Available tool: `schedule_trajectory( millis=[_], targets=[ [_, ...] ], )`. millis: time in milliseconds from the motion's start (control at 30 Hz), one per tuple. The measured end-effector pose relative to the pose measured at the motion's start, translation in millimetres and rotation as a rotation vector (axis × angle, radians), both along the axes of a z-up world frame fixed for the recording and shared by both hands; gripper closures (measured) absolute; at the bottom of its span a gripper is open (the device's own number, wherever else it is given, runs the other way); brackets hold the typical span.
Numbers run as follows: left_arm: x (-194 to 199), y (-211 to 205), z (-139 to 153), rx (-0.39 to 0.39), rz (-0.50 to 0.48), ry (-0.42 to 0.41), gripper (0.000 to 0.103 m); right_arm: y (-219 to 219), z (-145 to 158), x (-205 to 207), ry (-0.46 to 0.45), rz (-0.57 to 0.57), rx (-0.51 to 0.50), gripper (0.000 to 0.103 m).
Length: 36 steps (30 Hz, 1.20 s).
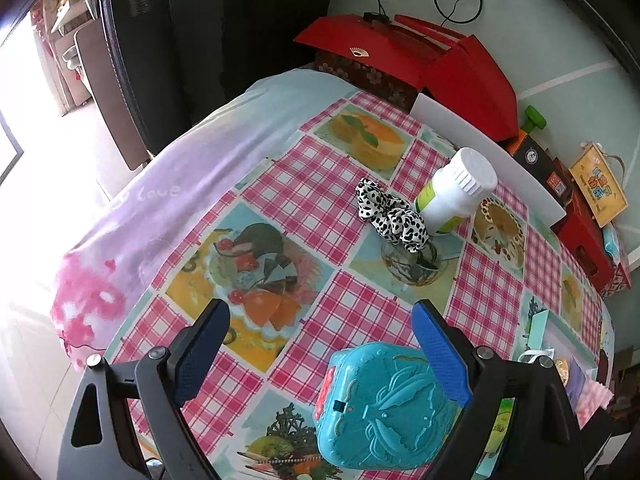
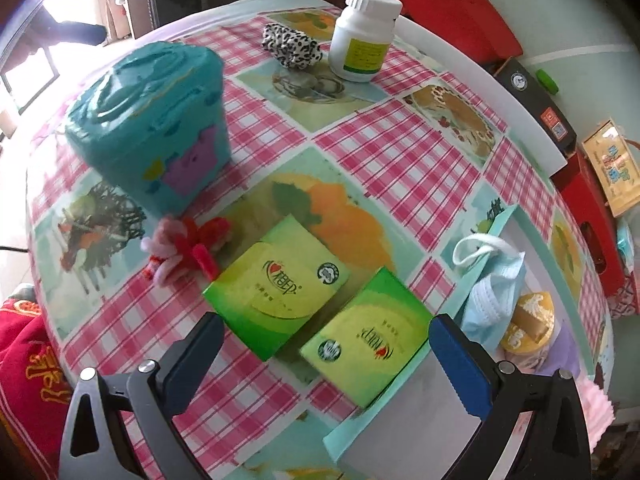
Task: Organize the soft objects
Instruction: 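Lower the right gripper around a green tissue pack while the left approaches the teal box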
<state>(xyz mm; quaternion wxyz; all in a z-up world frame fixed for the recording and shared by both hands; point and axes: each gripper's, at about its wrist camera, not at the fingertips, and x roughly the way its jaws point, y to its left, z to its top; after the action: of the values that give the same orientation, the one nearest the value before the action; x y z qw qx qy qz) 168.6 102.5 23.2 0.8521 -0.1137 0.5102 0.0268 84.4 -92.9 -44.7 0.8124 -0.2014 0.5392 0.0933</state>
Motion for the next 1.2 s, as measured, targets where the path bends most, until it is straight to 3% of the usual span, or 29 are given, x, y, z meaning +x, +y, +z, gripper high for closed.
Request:
schedule_trajectory(
  millis=[400,633,900,1200],
  targets=[
    [7.9,-5.5,-7.4,-0.021,-0.007,0.017,0.011,-12.5,2.9,43.2,-0.043,-0.078,0.062,0.001],
    [18.6,-10.2,-9.7,-0.035,-0.017,0.035,0.011,-16.5,-3.2,60.0,-0.016,-0.099,0.108,0.011],
    [43.0,-22.5,-4.4,-0.011,-0.063,0.072,0.011,-24.1,-12.0,68.3,0.027,-0.117,0.202,0.034],
    [89.5,-37.0,-13.9,-0.068,-0.164,0.182,0.011,-35.2,-16.1,79.3,0.031,-0.166,0.263,0.035]
  ],
)
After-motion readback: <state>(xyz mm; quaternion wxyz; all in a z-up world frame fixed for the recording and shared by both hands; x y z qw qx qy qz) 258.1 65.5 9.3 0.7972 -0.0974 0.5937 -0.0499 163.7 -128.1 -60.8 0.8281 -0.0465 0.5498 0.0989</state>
